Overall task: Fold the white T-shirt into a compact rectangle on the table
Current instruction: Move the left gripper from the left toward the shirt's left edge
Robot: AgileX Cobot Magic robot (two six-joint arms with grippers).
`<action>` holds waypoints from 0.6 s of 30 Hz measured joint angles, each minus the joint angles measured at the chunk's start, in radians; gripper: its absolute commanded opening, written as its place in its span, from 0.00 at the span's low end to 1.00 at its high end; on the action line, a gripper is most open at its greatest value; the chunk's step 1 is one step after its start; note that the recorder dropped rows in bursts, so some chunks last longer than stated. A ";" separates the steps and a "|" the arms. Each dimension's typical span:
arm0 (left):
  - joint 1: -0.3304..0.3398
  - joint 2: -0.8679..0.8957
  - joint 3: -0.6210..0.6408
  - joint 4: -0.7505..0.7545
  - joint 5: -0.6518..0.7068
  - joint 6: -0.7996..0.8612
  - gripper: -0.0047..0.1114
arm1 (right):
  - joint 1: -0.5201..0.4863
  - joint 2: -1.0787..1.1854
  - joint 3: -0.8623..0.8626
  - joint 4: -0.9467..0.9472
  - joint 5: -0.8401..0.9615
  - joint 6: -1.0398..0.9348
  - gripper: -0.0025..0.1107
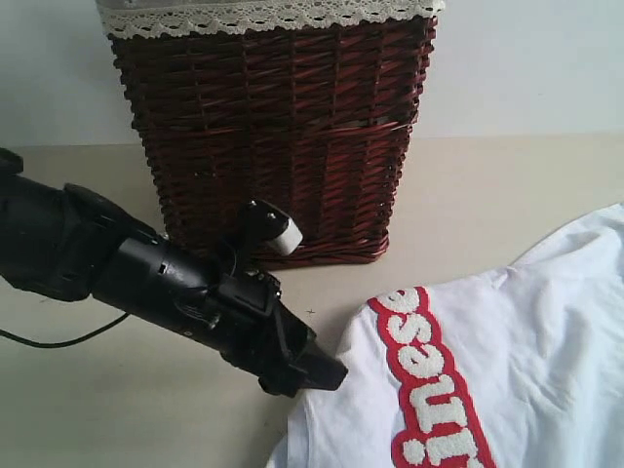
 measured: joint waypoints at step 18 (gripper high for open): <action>-0.085 0.089 -0.002 -0.012 -0.161 0.081 0.29 | 0.000 0.000 0.000 0.000 0.000 0.000 0.17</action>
